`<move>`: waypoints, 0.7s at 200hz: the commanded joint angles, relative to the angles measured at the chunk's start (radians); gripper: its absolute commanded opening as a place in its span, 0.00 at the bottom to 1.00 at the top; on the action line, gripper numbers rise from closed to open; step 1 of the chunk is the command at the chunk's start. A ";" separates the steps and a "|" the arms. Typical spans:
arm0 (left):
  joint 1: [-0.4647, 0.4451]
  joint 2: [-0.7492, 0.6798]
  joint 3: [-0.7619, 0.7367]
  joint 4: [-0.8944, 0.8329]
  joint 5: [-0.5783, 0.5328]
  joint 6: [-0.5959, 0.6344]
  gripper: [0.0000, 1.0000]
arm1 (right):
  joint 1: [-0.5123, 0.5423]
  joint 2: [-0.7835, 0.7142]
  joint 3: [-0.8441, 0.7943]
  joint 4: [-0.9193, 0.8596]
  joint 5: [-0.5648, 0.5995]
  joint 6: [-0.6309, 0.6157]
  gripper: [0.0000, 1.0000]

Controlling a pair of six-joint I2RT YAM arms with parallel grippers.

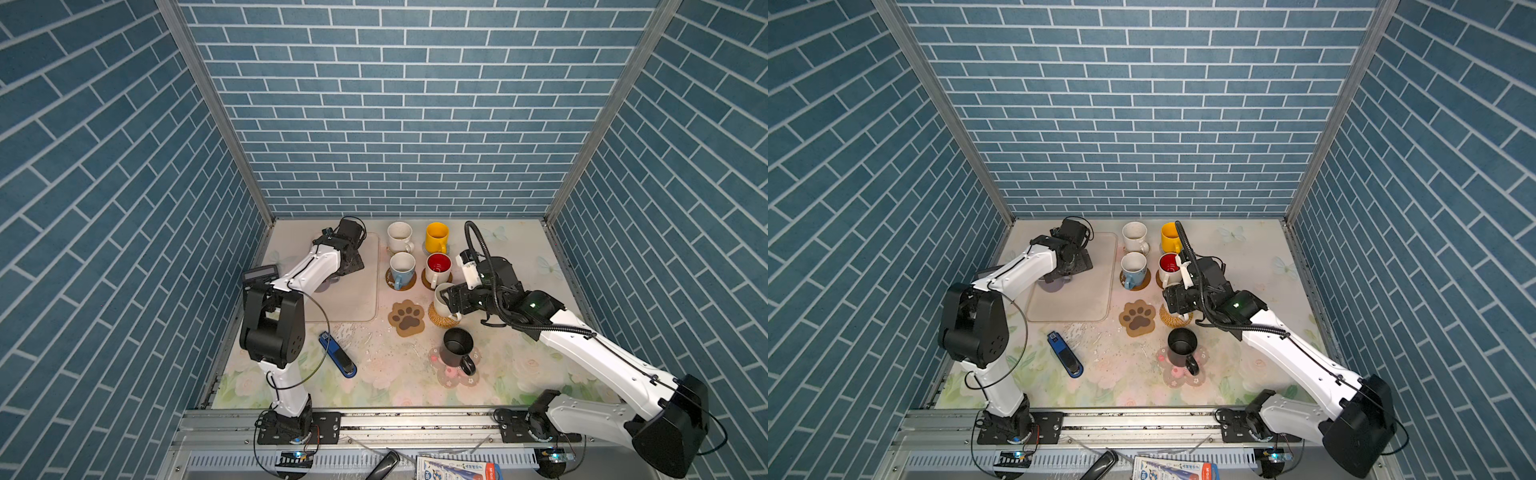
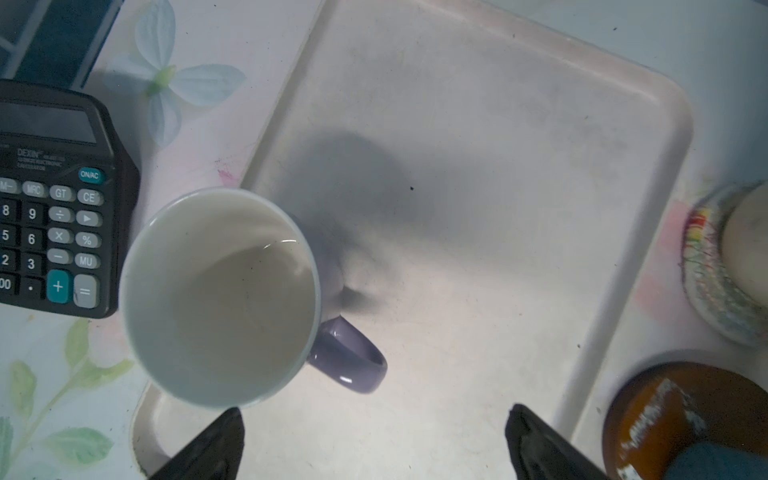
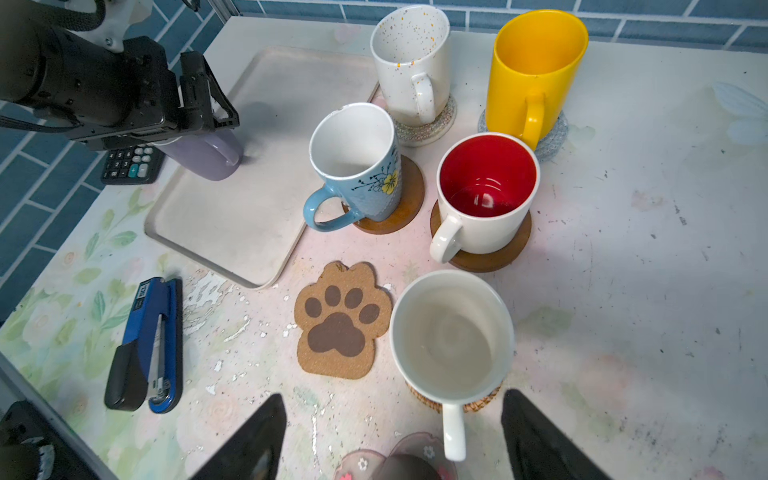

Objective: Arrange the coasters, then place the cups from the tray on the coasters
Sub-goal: 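Lower the left gripper over the lavender mug on the tray while the right rises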

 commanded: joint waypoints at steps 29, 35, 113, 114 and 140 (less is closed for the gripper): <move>0.012 0.080 0.072 -0.080 -0.076 -0.051 0.99 | -0.029 0.043 0.017 0.074 -0.052 -0.059 0.82; 0.014 0.087 0.077 -0.083 -0.079 -0.055 0.99 | -0.031 0.045 0.012 0.079 -0.058 -0.060 0.81; 0.017 0.067 0.009 -0.063 -0.095 -0.079 0.88 | -0.043 0.055 -0.038 0.137 -0.118 -0.048 0.81; 0.017 0.066 0.008 -0.064 -0.095 -0.079 0.88 | -0.043 0.054 -0.038 0.138 -0.118 -0.048 0.81; 0.017 0.044 -0.022 -0.051 -0.097 -0.080 0.80 | -0.043 0.048 -0.048 0.148 -0.124 -0.046 0.81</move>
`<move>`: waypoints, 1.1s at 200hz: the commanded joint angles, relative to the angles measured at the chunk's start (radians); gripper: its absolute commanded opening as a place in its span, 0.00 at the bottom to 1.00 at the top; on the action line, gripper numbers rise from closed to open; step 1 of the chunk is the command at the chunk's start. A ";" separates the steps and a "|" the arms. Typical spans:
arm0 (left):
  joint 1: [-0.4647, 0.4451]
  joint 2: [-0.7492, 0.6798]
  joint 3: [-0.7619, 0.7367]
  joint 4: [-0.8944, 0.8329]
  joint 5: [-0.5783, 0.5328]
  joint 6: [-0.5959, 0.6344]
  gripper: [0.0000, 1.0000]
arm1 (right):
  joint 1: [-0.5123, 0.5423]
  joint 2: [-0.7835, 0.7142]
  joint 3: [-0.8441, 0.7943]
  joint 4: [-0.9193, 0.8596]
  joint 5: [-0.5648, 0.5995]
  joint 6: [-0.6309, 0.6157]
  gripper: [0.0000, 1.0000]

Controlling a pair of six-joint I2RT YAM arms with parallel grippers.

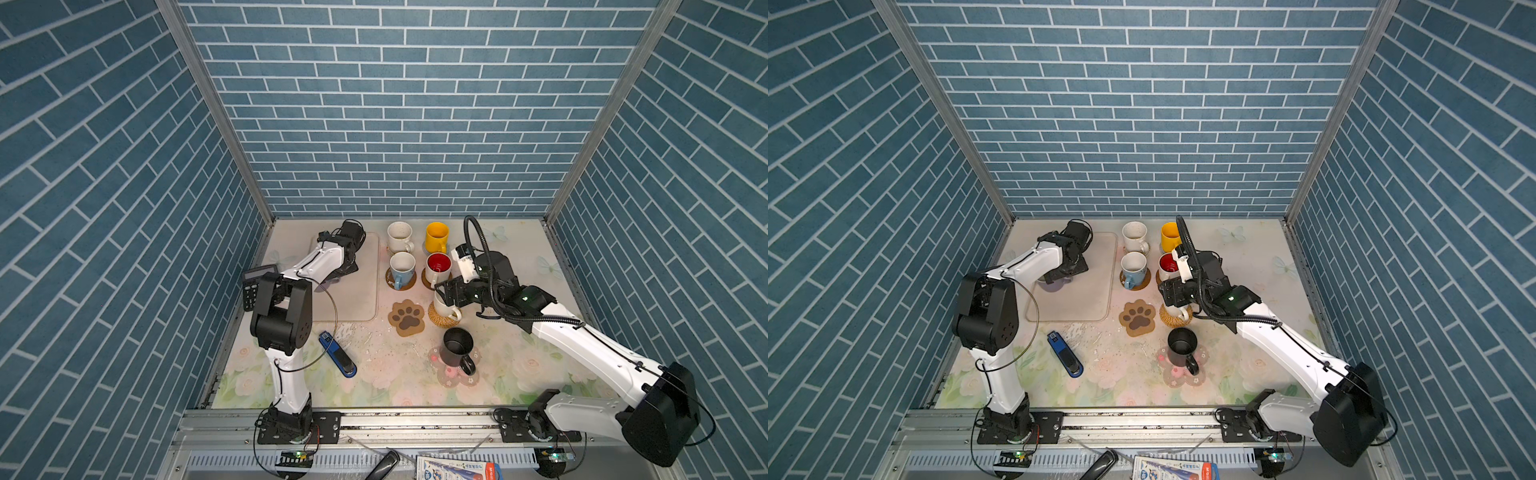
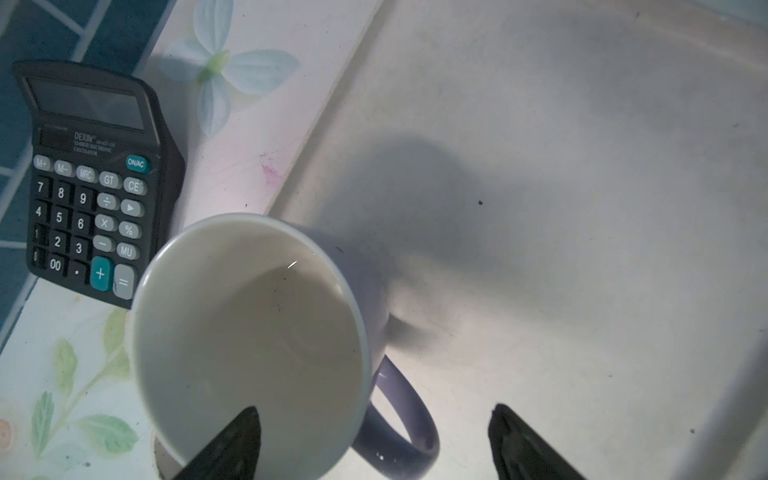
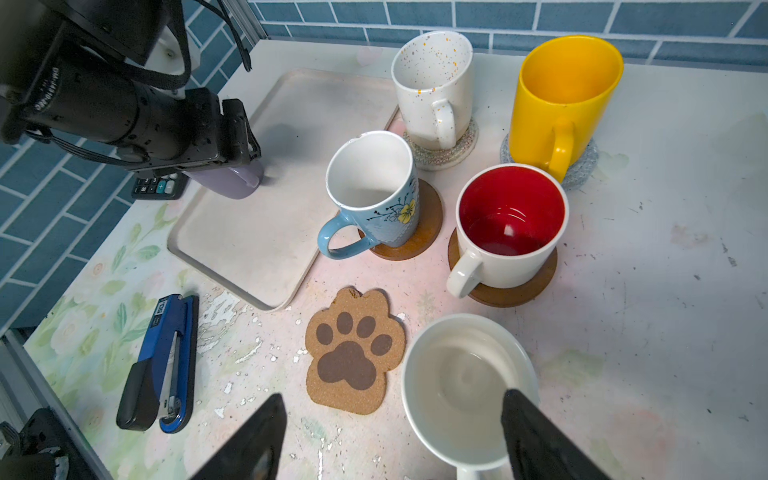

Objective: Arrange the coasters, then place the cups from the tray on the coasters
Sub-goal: 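Lower the left gripper over the lavender mug on the tray while the right rises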

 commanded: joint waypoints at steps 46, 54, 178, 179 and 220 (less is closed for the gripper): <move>0.006 -0.051 -0.059 -0.016 -0.001 -0.016 0.78 | -0.004 0.001 -0.040 0.032 -0.039 -0.020 0.81; 0.006 -0.055 -0.056 -0.019 -0.001 -0.016 0.81 | -0.006 0.002 -0.041 0.030 -0.040 -0.020 0.81; 0.009 -0.215 -0.096 -0.027 -0.016 -0.024 0.84 | -0.005 0.016 -0.040 0.033 -0.069 -0.018 0.78; 0.009 -0.215 -0.096 -0.027 -0.015 -0.025 0.84 | -0.004 0.016 -0.039 0.033 -0.069 -0.017 0.78; 0.009 -0.210 -0.156 0.003 0.024 -0.065 0.84 | -0.004 0.016 -0.044 0.040 -0.089 -0.010 0.77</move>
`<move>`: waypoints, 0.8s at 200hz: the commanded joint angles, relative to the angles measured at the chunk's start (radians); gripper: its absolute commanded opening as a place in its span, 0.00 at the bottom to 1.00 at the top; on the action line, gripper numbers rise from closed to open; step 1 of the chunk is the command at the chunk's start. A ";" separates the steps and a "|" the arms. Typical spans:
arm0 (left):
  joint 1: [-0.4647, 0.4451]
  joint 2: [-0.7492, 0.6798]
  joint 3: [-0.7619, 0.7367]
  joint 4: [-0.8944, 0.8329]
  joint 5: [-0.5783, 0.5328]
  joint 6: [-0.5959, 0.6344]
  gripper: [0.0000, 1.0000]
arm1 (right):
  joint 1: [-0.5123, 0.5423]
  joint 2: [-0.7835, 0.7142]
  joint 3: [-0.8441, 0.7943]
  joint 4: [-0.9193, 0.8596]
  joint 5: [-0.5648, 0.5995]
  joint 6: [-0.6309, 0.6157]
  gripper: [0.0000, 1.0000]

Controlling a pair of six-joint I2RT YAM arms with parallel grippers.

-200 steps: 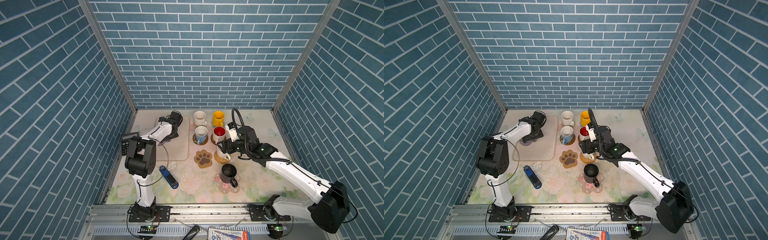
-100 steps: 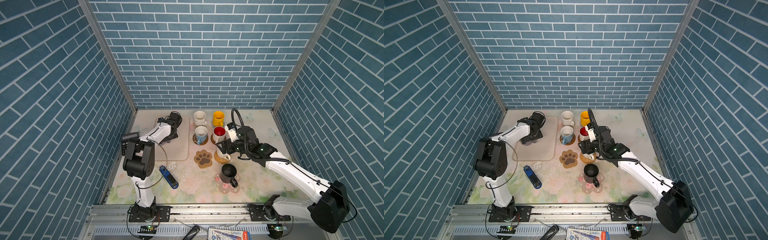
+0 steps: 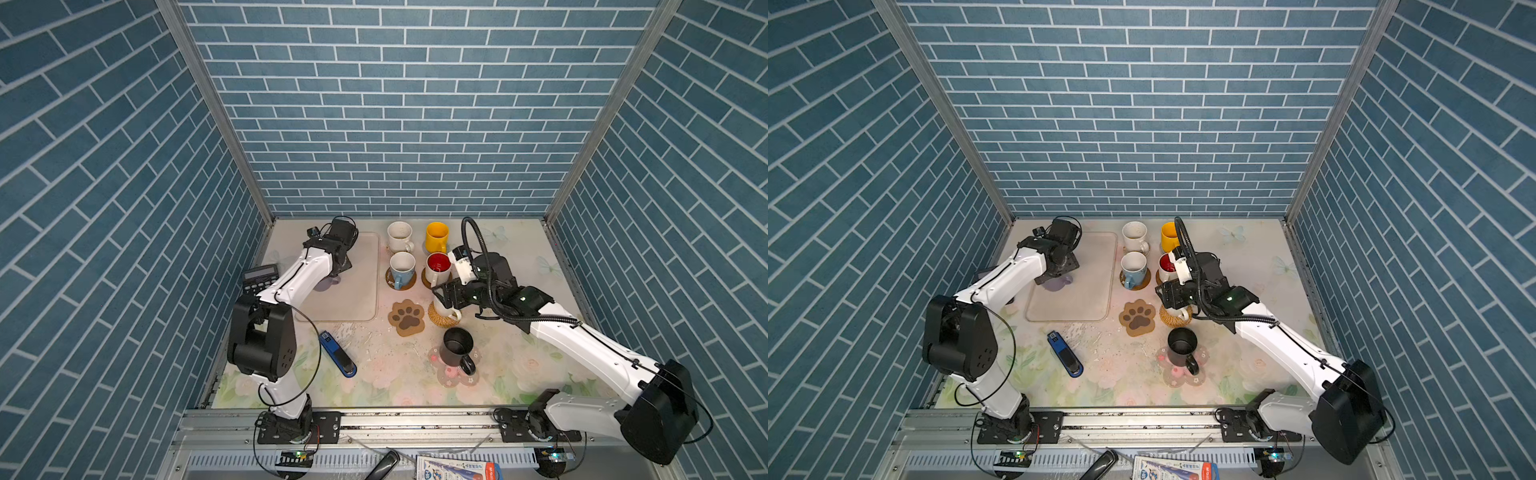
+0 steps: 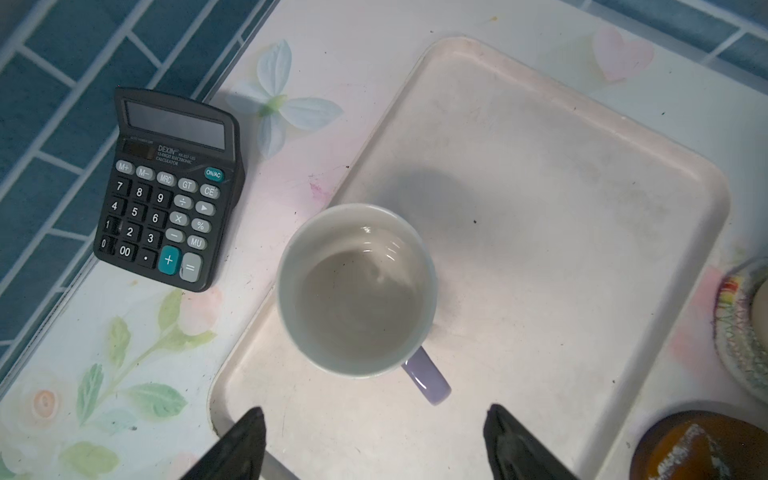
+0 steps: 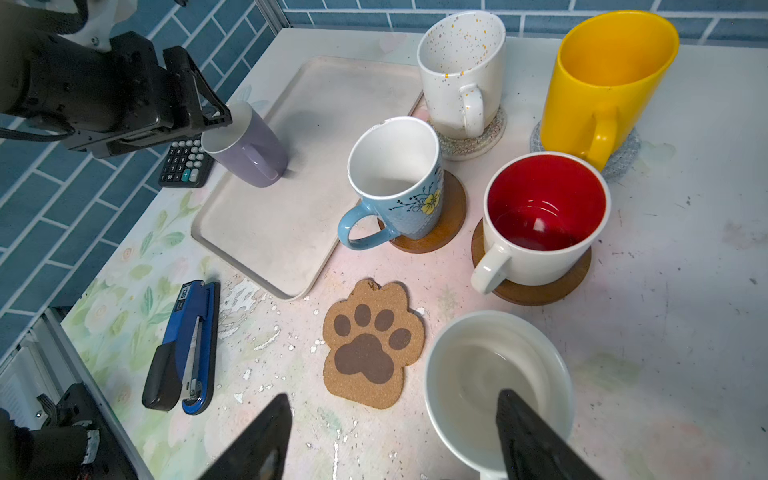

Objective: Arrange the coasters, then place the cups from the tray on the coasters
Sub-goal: 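Lower the left gripper over the lavender mug on the tray while the right rises, then close the left gripper on the lavender mug and lift it off the tray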

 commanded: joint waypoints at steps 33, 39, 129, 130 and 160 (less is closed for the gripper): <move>0.004 0.015 -0.093 0.045 0.047 -0.081 0.86 | -0.004 0.004 -0.037 0.029 -0.038 -0.006 0.76; 0.003 0.016 -0.098 0.053 0.050 -0.088 0.87 | -0.004 0.003 -0.039 0.031 -0.041 -0.006 0.76; 0.005 0.128 -0.033 0.073 0.047 -0.119 0.89 | -0.004 0.007 -0.047 0.044 -0.064 -0.001 0.76; 0.005 0.129 -0.032 0.073 0.046 -0.120 0.89 | -0.004 0.007 -0.047 0.044 -0.064 -0.001 0.76; 0.009 0.152 -0.014 0.070 0.038 -0.119 0.86 | -0.004 0.015 -0.047 0.046 -0.068 -0.001 0.76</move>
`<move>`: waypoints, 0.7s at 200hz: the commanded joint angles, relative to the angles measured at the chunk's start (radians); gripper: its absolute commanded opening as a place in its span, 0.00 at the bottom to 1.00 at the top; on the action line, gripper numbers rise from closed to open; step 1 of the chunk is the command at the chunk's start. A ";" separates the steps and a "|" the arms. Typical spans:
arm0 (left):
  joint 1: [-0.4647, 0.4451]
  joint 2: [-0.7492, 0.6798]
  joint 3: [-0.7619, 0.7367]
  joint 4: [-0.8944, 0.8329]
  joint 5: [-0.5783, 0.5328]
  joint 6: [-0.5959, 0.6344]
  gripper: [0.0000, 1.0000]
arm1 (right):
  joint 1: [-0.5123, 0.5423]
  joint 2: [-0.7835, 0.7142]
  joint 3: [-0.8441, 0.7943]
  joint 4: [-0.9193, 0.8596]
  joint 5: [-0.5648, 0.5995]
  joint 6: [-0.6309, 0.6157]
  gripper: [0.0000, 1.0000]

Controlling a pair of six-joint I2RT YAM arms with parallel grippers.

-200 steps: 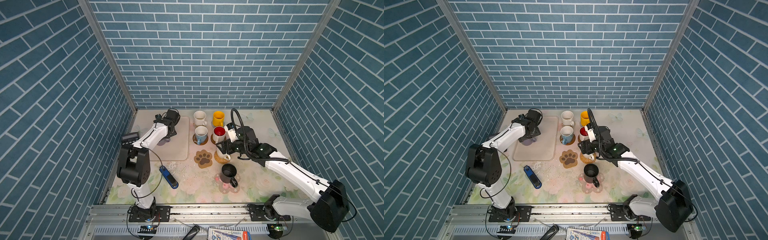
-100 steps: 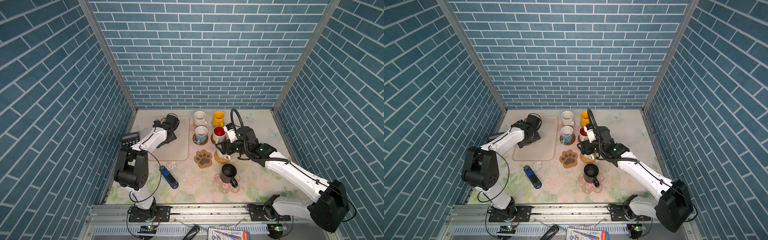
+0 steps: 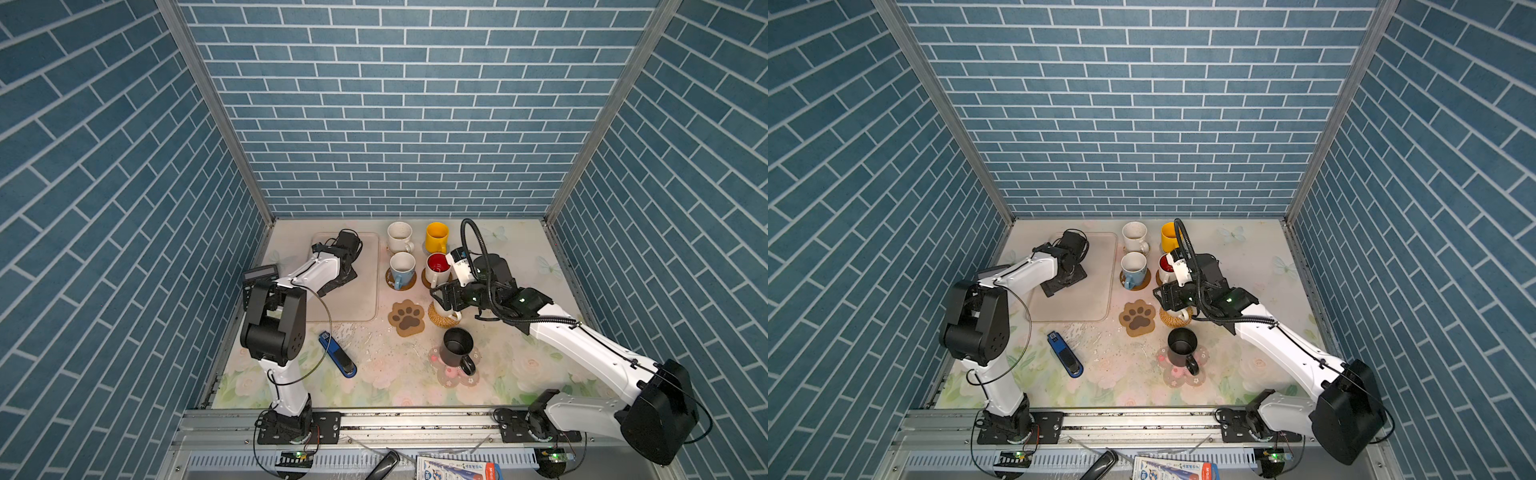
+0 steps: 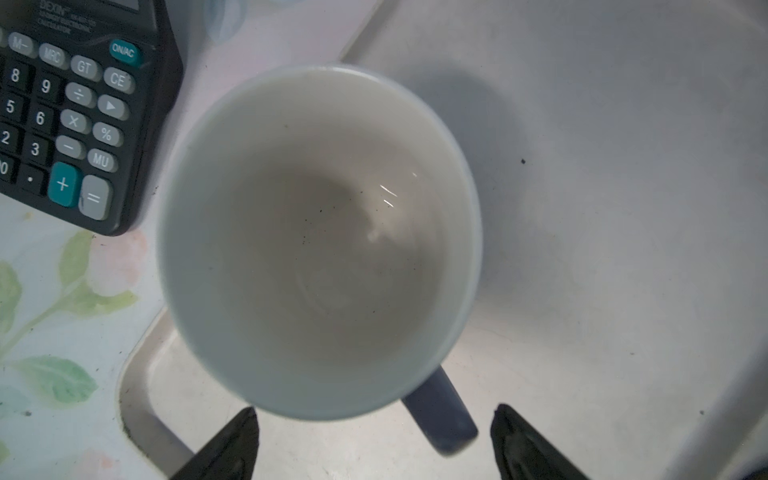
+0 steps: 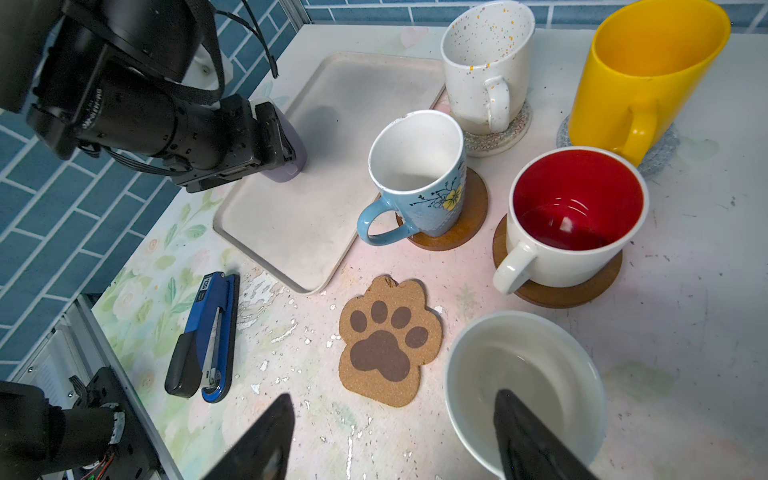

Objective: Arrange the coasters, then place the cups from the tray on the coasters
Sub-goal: 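Close the left gripper on the lavender mug and lift it off the tray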

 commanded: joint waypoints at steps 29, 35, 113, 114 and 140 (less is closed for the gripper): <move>0.016 0.012 0.025 -0.011 -0.022 -0.010 0.80 | -0.004 0.021 -0.030 0.021 -0.024 -0.004 0.75; 0.018 0.009 0.022 -0.009 -0.023 -0.010 0.78 | -0.004 0.022 -0.030 0.023 -0.024 -0.004 0.75; 0.044 -0.027 -0.034 0.011 -0.011 0.000 0.47 | -0.004 0.030 -0.027 0.020 -0.032 -0.011 0.75; 0.043 -0.028 -0.035 0.010 -0.011 0.000 0.46 | -0.004 0.029 -0.027 0.020 -0.032 -0.011 0.75; 0.052 -0.036 -0.051 0.016 -0.004 0.014 0.34 | -0.004 0.022 -0.030 0.020 -0.024 -0.013 0.77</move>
